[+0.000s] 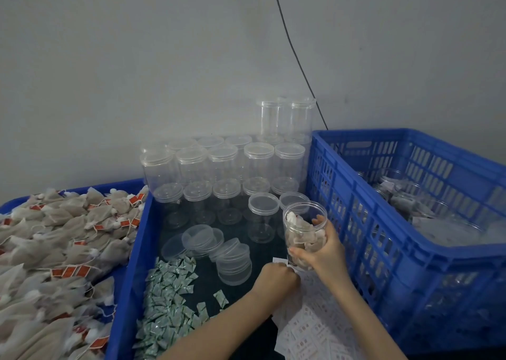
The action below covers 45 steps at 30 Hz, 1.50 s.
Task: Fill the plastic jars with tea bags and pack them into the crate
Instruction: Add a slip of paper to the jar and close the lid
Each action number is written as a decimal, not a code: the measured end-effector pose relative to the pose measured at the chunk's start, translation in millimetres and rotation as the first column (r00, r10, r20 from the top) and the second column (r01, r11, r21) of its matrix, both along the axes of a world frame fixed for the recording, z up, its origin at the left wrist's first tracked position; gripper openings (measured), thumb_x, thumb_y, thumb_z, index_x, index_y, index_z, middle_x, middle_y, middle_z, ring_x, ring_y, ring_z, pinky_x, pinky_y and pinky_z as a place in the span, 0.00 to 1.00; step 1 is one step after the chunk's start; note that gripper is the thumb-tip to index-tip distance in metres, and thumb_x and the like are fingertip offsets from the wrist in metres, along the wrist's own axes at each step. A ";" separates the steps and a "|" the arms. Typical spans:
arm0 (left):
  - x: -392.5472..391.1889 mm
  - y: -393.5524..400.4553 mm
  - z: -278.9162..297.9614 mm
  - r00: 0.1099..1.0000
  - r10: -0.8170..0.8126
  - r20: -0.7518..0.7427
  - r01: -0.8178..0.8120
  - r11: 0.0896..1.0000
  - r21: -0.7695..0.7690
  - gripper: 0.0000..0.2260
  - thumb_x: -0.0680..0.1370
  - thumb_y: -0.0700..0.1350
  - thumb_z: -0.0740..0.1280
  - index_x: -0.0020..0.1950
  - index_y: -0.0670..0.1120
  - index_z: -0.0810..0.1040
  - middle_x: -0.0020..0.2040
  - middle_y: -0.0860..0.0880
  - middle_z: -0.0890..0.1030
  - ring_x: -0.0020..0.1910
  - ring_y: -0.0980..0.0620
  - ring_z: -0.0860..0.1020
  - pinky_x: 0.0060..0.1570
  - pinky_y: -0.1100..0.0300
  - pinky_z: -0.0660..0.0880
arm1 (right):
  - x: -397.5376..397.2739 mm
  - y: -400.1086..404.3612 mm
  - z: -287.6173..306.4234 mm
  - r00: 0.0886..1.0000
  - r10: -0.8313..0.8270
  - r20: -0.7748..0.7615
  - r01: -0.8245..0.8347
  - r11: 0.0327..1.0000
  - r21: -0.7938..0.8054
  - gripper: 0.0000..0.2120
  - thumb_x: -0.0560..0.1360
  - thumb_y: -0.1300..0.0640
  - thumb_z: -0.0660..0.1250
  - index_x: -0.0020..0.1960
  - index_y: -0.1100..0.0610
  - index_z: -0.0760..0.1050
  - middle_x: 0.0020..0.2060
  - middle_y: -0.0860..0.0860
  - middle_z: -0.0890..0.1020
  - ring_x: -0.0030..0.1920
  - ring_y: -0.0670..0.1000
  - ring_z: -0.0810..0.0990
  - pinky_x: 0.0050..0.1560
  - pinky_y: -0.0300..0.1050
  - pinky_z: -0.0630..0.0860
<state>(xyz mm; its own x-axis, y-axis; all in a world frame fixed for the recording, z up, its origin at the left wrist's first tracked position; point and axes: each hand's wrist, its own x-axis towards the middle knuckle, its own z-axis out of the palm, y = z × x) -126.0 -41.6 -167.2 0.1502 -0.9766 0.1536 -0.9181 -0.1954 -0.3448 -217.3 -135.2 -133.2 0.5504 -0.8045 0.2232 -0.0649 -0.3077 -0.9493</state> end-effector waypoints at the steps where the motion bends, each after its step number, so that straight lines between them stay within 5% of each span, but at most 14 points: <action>1: 2.4 1.0 5.0 1.000 -0.007 0.002 0.007 0.999 -0.041 0.13 0.51 0.53 0.80 0.21 0.54 0.76 0.19 0.58 0.71 0.21 0.63 0.70 0.20 0.67 0.58 | 0.5 0.1 0.4 1.000 -0.008 0.011 0.008 1.000 0.011 0.40 0.61 0.61 0.83 0.67 0.49 0.68 0.53 0.40 0.79 0.53 0.40 0.80 0.49 0.34 0.75; 4: 19.3 7.0 21.6 0.999 0.004 -0.041 -0.014 0.969 -0.246 0.09 0.56 0.52 0.81 0.28 0.55 0.82 0.26 0.59 0.77 0.30 0.59 0.75 0.31 0.65 0.70 | 3.0 -2.8 3.5 0.990 -0.108 0.087 0.102 0.992 0.069 0.35 0.61 0.61 0.83 0.63 0.53 0.71 0.47 0.38 0.79 0.51 0.36 0.78 0.51 0.34 0.74; 9: 53.9 21.0 60.7 0.914 0.147 -0.378 -0.339 0.790 -0.511 0.05 0.73 0.50 0.72 0.47 0.53 0.85 0.43 0.53 0.83 0.45 0.50 0.77 0.45 0.56 0.70 | 7.4 -6.1 8.6 0.982 -0.169 0.085 0.167 0.985 0.039 0.36 0.60 0.60 0.83 0.63 0.53 0.71 0.50 0.45 0.81 0.50 0.46 0.80 0.54 0.47 0.77; 11: 63.3 21.5 81.6 0.754 0.058 -0.654 -0.535 0.631 -0.561 0.08 0.76 0.48 0.70 0.54 0.52 0.83 0.45 0.53 0.84 0.46 0.53 0.78 0.48 0.58 0.71 | 9.6 -6.1 6.4 0.984 -0.165 0.070 0.162 0.986 0.049 0.34 0.60 0.61 0.83 0.61 0.54 0.71 0.49 0.48 0.81 0.49 0.50 0.82 0.52 0.49 0.79; 13: 66.9 19.2 104.6 0.485 -0.162 -0.859 -0.686 0.539 -0.489 0.07 0.75 0.47 0.71 0.53 0.51 0.81 0.42 0.56 0.83 0.43 0.58 0.79 0.45 0.63 0.73 | 13.3 -2.7 3.3 0.989 -0.142 0.043 0.139 0.989 0.050 0.36 0.60 0.61 0.83 0.64 0.54 0.70 0.51 0.49 0.80 0.51 0.52 0.81 0.53 0.51 0.79; 17: 61.0 10.7 132.6 0.209 -0.356 -0.911 -0.717 0.577 -0.390 0.05 0.73 0.45 0.73 0.41 0.52 0.79 0.39 0.56 0.82 0.43 0.57 0.80 0.40 0.70 0.73 | 21.8 9.4 2.1 0.996 -0.083 0.031 0.082 0.996 0.039 0.38 0.60 0.61 0.83 0.62 0.45 0.67 0.49 0.37 0.76 0.47 0.35 0.76 0.45 0.32 0.72; 19: 52.9 7.6 135.9 0.278 -0.355 -0.893 -0.650 0.615 -0.447 0.06 0.73 0.46 0.74 0.43 0.53 0.78 0.39 0.57 0.82 0.44 0.55 0.81 0.42 0.69 0.73 | 25.7 14.2 2.8 0.998 -0.048 0.031 0.047 0.999 0.026 0.37 0.60 0.61 0.83 0.59 0.42 0.67 0.50 0.37 0.77 0.48 0.34 0.76 0.44 0.29 0.70; 22: 46.1 8.1 128.4 0.800 -0.166 -0.577 -0.348 0.654 -0.671 0.04 0.72 0.49 0.73 0.46 0.54 0.82 0.38 0.58 0.82 0.45 0.56 0.76 0.51 0.59 0.60 | 28.0 19.3 3.6 0.999 -0.007 0.031 0.006 0.999 0.032 0.37 0.61 0.61 0.83 0.63 0.45 0.68 0.53 0.43 0.79 0.52 0.41 0.78 0.47 0.36 0.74; 23: 46.0 9.4 126.7 0.893 -0.143 -0.428 -0.216 0.697 -0.684 0.03 0.72 0.49 0.73 0.45 0.54 0.84 0.38 0.57 0.81 0.46 0.54 0.75 0.50 0.59 0.56 | 27.8 19.9 4.4 1.000 0.005 0.030 -0.006 0.999 0.032 0.38 0.61 0.60 0.83 0.64 0.45 0.68 0.53 0.43 0.79 0.52 0.42 0.78 0.47 0.37 0.74; 25: 49.2 12.1 127.1 0.936 -0.134 -0.325 -0.069 0.836 -0.544 0.05 0.75 0.52 0.69 0.47 0.56 0.84 0.41 0.55 0.82 0.50 0.53 0.74 0.50 0.60 0.54 | 26.4 19.8 5.6 0.999 0.028 0.026 -0.029 0.999 0.018 0.38 0.62 0.60 0.82 0.65 0.45 0.68 0.54 0.42 0.79 0.52 0.40 0.78 0.46 0.34 0.74; 31: 66.4 18.6 137.7 0.845 -0.100 -0.526 -0.040 0.968 -0.248 0.16 0.81 0.57 0.55 0.52 0.58 0.83 0.61 0.60 0.78 0.65 0.58 0.65 0.61 0.58 0.54 | 24.0 15.8 8.8 1.000 0.013 0.023 -0.013 1.000 0.018 0.37 0.62 0.60 0.82 0.65 0.47 0.69 0.54 0.43 0.79 0.54 0.42 0.79 0.46 0.33 0.73; 40: 65.7 33.6 132.2 0.780 -0.149 -0.608 -0.051 0.953 -0.298 0.11 0.79 0.56 0.61 0.53 0.56 0.82 0.76 0.54 0.59 0.74 0.54 0.52 0.70 0.50 0.52 | 28.8 20.0 16.8 0.997 0.069 0.028 -0.068 0.997 -0.038 0.40 0.62 0.59 0.83 0.68 0.46 0.67 0.57 0.42 0.78 0.55 0.41 0.78 0.47 0.32 0.75; 43: 67.2 38.2 129.7 0.558 -0.257 -0.789 -0.126 0.913 -0.387 0.12 0.75 0.59 0.66 0.58 0.65 0.75 0.77 0.56 0.55 0.74 0.58 0.52 0.70 0.52 0.55 | 31.5 22.1 20.3 0.993 0.112 0.035 -0.111 0.994 -0.015 0.41 0.59 0.56 0.83 0.67 0.46 0.68 0.57 0.42 0.78 0.56 0.43 0.79 0.51 0.40 0.79; 45: 70.5 41.5 124.7 0.317 -0.281 -0.906 -0.159 0.926 -0.343 0.31 0.71 0.60 0.71 0.69 0.67 0.60 0.75 0.61 0.57 0.71 0.64 0.59 0.69 0.57 0.61 | 34.4 22.7 22.3 0.989 0.147 0.023 -0.147 0.989 0.005 0.39 0.56 0.53 0.81 0.64 0.43 0.70 0.54 0.41 0.80 0.55 0.43 0.80 0.49 0.39 0.79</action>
<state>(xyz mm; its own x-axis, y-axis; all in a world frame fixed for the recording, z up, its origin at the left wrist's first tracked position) -55.5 -0.1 -42.5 0.3466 -0.9076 0.2369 -0.5824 -0.0103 0.8128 -183.0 -112.4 -111.0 0.6577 -0.7168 0.2314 0.0017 -0.3058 -0.9521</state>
